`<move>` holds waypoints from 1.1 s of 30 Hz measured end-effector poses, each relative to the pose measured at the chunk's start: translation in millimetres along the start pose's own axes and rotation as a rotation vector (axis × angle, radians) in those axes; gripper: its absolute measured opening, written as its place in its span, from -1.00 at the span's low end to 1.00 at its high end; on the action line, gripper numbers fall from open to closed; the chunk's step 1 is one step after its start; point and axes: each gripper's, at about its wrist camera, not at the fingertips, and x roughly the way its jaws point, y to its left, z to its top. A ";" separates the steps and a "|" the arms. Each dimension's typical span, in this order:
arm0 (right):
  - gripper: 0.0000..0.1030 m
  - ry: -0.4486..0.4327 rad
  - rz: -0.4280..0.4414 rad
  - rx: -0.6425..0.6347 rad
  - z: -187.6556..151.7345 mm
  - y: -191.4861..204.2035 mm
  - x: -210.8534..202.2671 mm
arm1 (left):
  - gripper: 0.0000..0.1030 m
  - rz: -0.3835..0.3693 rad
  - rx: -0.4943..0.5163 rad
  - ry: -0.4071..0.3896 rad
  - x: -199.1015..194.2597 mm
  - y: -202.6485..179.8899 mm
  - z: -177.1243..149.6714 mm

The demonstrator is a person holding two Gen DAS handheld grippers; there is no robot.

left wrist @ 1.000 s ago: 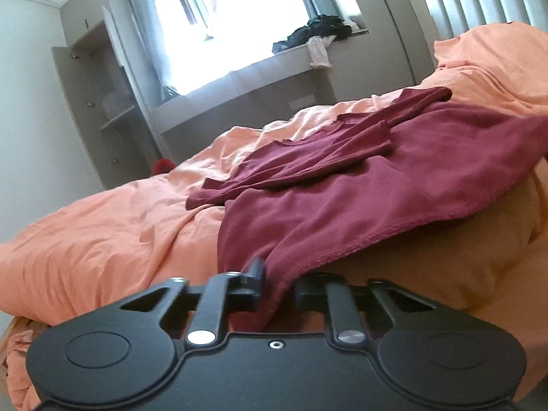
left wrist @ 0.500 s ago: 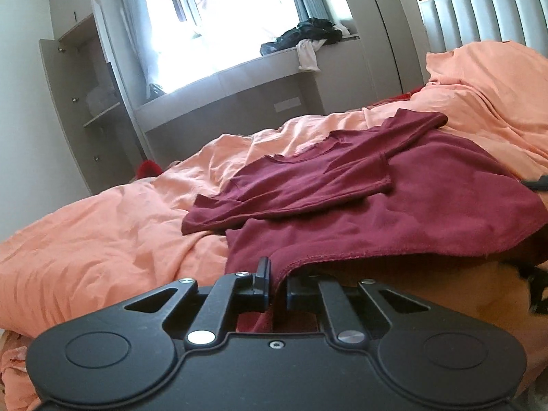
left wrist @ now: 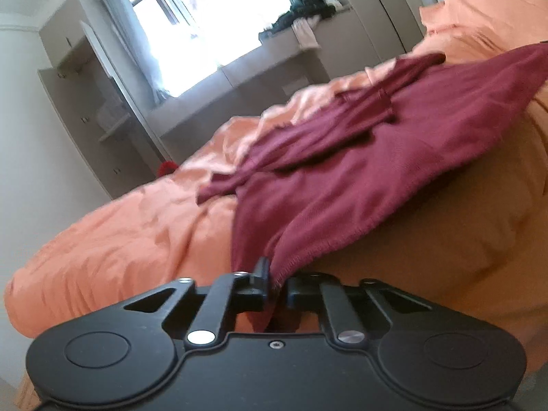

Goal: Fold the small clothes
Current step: 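Lift the hem with both grippers and fold it toward the collar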

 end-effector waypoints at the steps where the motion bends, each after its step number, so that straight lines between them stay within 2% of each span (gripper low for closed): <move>1: -0.92 -0.011 -0.004 0.005 1.6 -3.6 -1.9 | -0.89 0.018 0.001 -0.030 -7.2 0.7 1.8; 4: -0.92 -0.046 -0.027 0.022 5.3 -14.2 -16.7 | -0.91 0.061 0.008 -0.123 -34.4 4.5 8.6; 6: -0.92 -0.058 -0.041 0.042 5.5 -20.9 -30.5 | -0.91 0.058 -0.004 -0.161 -55.6 10.3 14.6; 14: -0.92 -0.088 -0.011 0.196 15.3 -67.8 -117.8 | -0.91 -0.054 -0.056 -0.277 -159.6 45.8 41.7; 18: -0.92 -0.109 -0.024 0.237 27.0 -92.0 -147.5 | -0.91 -0.078 -0.049 -0.302 -182.7 57.5 58.1; 21: -0.91 -0.138 -0.034 0.253 36.5 -110.7 -137.9 | -0.90 -0.066 -0.045 -0.307 -171.4 60.9 80.9; 23: -0.91 -0.157 -0.062 0.234 42.0 -121.4 -115.3 | -0.90 -0.054 -0.043 -0.298 -150.8 66.2 102.7; 28: -0.91 -0.148 -0.064 0.227 52.4 -153.4 -20.6 | -0.89 -0.054 -0.049 -0.247 -71.1 78.5 158.0; 33: -0.90 -0.081 -0.034 0.267 54.2 -175.7 84.5 | -0.89 -0.046 -0.034 -0.169 27.4 81.2 200.3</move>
